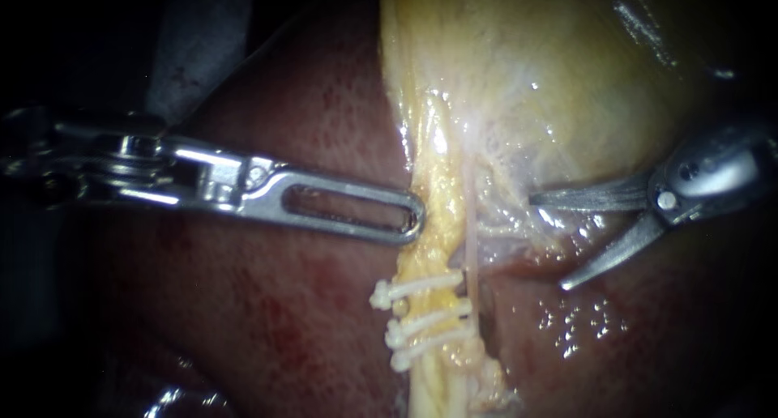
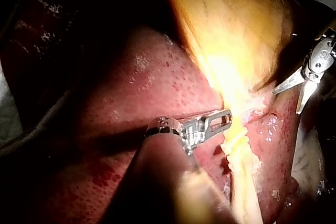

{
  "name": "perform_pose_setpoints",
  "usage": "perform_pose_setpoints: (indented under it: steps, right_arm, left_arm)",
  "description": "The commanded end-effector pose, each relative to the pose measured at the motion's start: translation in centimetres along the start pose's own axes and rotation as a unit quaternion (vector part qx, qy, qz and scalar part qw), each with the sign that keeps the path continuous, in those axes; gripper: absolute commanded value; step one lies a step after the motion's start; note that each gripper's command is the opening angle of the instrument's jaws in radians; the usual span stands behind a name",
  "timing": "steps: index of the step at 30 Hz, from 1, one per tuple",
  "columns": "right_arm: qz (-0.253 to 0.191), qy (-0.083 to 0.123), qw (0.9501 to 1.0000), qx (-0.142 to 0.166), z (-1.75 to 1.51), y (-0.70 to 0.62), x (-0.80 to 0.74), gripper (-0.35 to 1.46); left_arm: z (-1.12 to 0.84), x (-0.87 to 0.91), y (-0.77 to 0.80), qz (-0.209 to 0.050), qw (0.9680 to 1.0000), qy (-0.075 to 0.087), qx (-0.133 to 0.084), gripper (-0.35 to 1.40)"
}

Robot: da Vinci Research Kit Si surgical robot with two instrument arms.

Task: Go to the cutting position left tube

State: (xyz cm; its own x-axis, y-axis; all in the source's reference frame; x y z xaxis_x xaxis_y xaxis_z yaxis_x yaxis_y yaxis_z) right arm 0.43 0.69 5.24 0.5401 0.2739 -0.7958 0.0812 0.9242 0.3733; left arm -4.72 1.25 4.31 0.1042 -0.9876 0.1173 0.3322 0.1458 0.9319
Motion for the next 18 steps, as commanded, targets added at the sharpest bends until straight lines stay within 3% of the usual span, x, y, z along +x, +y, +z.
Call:
perform_pose_setpoints:
  steps: [1, 18]
  right_arm:
    - [0.0, 0.0, 1.0, 0.0, 0.0, 0.0, 0.0, 1.2]
    - [0.0, 0.0, 1.0, 0.003, 0.01, 0.0, 0.0, 1.19]
  left_arm:
    - [0.0, 0.0, 0.0, 0.0, 1.0, 0.0, 0.0, -0.35]
    - [-0.1, -0.02, -0.04, -0.001, 1.0, 0.001, 0.004, -0.35]
